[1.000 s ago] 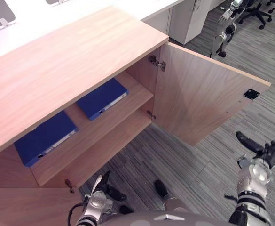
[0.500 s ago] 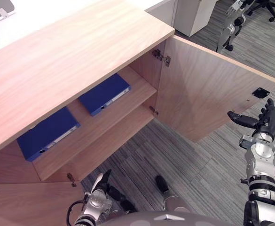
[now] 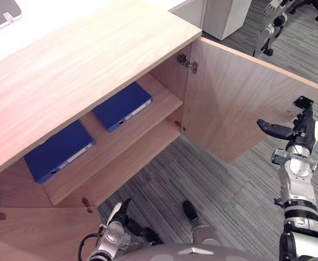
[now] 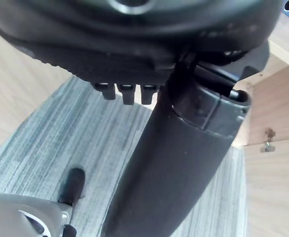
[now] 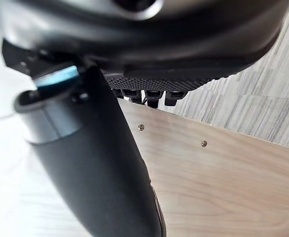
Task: Walk over to the cabinet, pick up the folder, carry it to the office cabinet, place the folder inside the office cabinet, then close the office cabinet door
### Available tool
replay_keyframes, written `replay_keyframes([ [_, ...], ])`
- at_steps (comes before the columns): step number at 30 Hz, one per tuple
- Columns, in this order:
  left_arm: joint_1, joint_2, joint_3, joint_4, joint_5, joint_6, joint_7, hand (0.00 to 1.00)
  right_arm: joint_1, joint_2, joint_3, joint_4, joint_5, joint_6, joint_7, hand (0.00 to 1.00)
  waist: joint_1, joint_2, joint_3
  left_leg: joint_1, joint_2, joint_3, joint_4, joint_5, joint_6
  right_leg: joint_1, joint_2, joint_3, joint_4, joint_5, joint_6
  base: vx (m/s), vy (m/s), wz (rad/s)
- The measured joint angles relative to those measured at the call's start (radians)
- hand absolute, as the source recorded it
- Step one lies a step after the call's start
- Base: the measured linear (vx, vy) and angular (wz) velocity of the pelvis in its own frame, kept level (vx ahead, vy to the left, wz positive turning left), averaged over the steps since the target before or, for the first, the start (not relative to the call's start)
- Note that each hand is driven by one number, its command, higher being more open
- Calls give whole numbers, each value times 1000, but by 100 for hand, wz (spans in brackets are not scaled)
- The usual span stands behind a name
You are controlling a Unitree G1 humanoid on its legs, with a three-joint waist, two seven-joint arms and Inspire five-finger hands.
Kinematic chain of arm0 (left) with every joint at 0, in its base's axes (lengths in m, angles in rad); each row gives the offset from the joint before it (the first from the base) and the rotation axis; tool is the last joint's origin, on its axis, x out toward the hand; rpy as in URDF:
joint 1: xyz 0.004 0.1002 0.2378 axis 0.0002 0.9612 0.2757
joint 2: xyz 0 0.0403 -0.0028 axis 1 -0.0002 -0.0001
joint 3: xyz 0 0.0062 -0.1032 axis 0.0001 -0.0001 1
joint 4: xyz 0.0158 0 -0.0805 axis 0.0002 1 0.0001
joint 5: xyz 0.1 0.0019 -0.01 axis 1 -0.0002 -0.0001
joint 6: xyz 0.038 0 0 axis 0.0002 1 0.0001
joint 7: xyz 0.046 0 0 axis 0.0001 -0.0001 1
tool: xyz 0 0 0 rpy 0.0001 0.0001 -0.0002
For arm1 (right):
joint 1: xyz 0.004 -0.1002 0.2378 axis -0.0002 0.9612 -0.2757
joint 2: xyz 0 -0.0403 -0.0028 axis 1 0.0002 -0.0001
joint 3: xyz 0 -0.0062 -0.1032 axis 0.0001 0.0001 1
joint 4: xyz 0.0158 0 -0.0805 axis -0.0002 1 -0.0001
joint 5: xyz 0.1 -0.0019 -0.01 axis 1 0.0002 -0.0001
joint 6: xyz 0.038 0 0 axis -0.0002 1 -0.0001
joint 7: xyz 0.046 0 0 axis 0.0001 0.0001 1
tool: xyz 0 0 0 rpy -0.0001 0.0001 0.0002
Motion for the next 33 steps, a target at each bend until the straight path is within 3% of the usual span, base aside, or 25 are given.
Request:
replay_keyframes([
  [8,-11,-29,2,0,3,0,0,100,124,149,6,-228,-3,-3,28,100,-7,-1,0,13,0,32,-8,-3,-1,-3,4,44,-9,24,14,14,-18,-15],
  [16,5,-31,2,2,21,0,1,100,304,259,105,-425,-3,-16,70,100,-11,-24,-13,29,1,39,-18,-4,-9,-4,18,74,-5,25,14,20,-37,-15],
  [24,7,-28,0,21,20,7,5,100,545,376,290,-585,-3,-38,94,100,-36,-84,-33,63,14,69,-23,-2,-22,13,39,104,-5,27,12,68,-41,-13],
  [28,-22,-25,-2,33,20,13,17,100,662,382,380,-635,11,-54,117,100,-48,-121,-44,68,19,67,-23,-7,-21,18,42,103,-1,27,12,56,-44,0],
  [33,-43,-23,-11,49,20,16,22,100,700,374,420,-653,86,-55,133,100,-49,-139,-45,75,20,52,-26,-6,-21,28,42,94,7,27,12,36,-34,5],
])
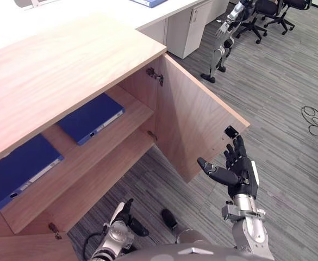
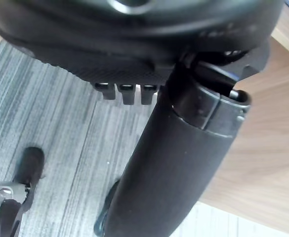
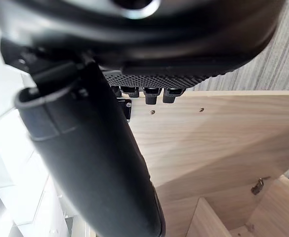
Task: Walk over to the cabinet, pick up the folder, carry it to the office cabinet, place the folder inside the office cabinet, then close the office cabinet door
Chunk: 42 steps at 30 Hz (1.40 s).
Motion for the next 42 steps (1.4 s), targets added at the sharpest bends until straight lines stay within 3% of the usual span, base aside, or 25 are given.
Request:
replay_keyframes([
  [8,21,36,-3,14,0,6,0,100,26,-17,54,-3,80,2,0,100,0,-22,9,43,-19,-44,-91,43,-9,22,8,-37,22,-22,17,27,-58,11],
  [18,41,45,2,17,1,16,0,100,48,-42,102,-9,66,3,-7,100,2,-61,14,29,-18,-78,-98,82,-3,13,1,-84,29,-43,6,35,-38,6],
  [28,31,39,-12,15,0,16,0,100,68,-41,102,-29,64,2,-9,100,2,-63,12,13,-19,-91,-98,94,-3,0,-3,-103,31,-43,6,51,0,3],
  [35,23,40,-78,-13,0,10,-21,100,69,-113,143,-39,95,2,-8,100,-1,-65,4,15,-19,-79,-98,94,-3,-6,-2,-104,31,-43,5,48,6,-7],
  [42,69,15,-27,-3,2,15,4,100,105,-120,179,-51,15,3,-2,100,-1,-65,-17,13,-17,-79,-98,98,-6,-12,0,-109,32,-43,5,30,1,-2],
])
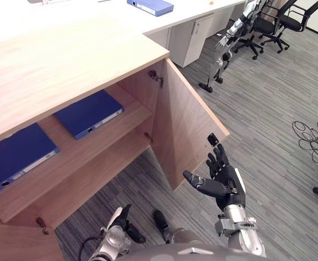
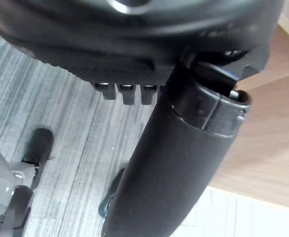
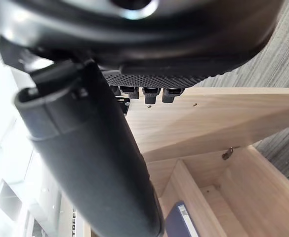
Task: Walk over to the cabinet, pick up the folder, carry it to the office cabinet, place the folder inside the office cabinet, then close the office cabinet door
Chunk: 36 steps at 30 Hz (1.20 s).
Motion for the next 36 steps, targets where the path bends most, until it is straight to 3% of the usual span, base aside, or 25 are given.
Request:
replay_keyframes([
  [7,29,-2,32,4,18,5,10,100,43,111,-36,0,-192,32,-9,100,0,2,-30,-3,-5,-20,0,3,3,-2,-9,-21,20,-8,-13,30,9,11],
  [14,42,-4,31,4,18,4,20,100,36,210,-132,-1,-301,40,-88,100,4,7,-65,-13,-11,-42,0,2,4,-12,-16,-40,25,-10,-27,52,17,10],
  [21,38,-4,20,6,18,5,23,100,1,263,-196,-33,-301,36,-131,100,5,14,-77,-16,-11,-39,1,-8,5,-13,-16,-51,14,9,-53,76,19,-1],
  [30,-28,-27,-42,33,-25,8,29,100,-30,260,-218,-54,-300,5,-142,100,6,34,-67,7,-9,-15,2,-28,5,11,-12,-31,-13,13,-51,83,16,-8],
  [36,-35,-24,-39,33,-44,11,29,100,-80,259,-346,-50,-297,5,-160,100,8,66,-45,9,-9,-14,6,-38,5,14,-12,-30,-14,13,-51,60,0,-1],
])
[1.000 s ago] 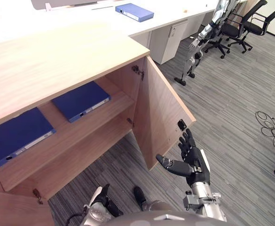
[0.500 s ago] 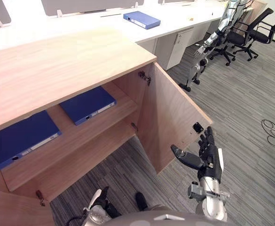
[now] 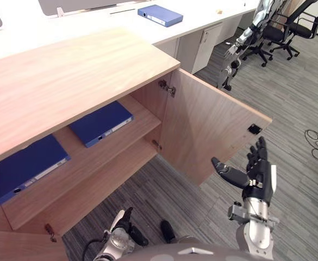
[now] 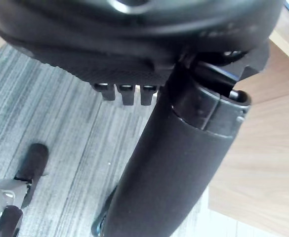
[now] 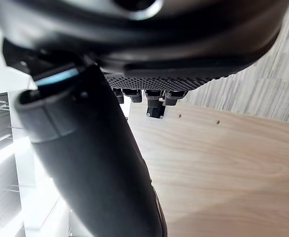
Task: Walk over to the cabinet, pick up the folder, carry it to the office cabinet, place the folder inside the office cabinet, then close the office cabinet door
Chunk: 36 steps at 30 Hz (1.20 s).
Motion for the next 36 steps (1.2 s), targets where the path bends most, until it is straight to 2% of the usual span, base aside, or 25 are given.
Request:
replay_keyframes([
  [6,0,-5,2,0,-2,1,-1,100,-48,-22,-103,66,2,0,-18,100,23,28,19,-1,3,-4,-4,-6,-7,1,1,-4,-2,-4,4,17,-7,1],
  [13,13,-15,40,-2,-10,0,-15,100,-175,-46,-320,240,57,0,-36,100,35,49,32,-8,1,-25,-4,-5,-6,4,-6,-25,-3,-9,9,32,-13,8],
  [17,36,-17,70,-20,-20,0,-33,100,-280,-50,-446,381,157,0,-63,100,43,60,32,-12,-1,-31,-4,-6,-4,4,-10,-30,-7,-9,9,28,-9,5],
  [24,43,-7,76,-23,-20,-13,-55,100,-415,-161,-488,552,199,0,-62,100,53,106,41,-17,-7,-47,0,-4,-1,9,-19,-48,-17,-10,9,21,-7,7],
  [32,48,8,75,-27,-24,-21,-73,100,-542,-360,-485,704,217,1,-15,100,75,125,53,-22,-6,-63,1,-5,1,20,-22,-68,-37,-11,7,35,-6,6],
  [36,48,13,67,-36,-25,-26,-75,100,-576,-424,-465,750,232,5,-1,100,75,128,55,-28,-7,-82,1,-5,1,21,-22,-92,-38,-11,7,31,-5,12],
])
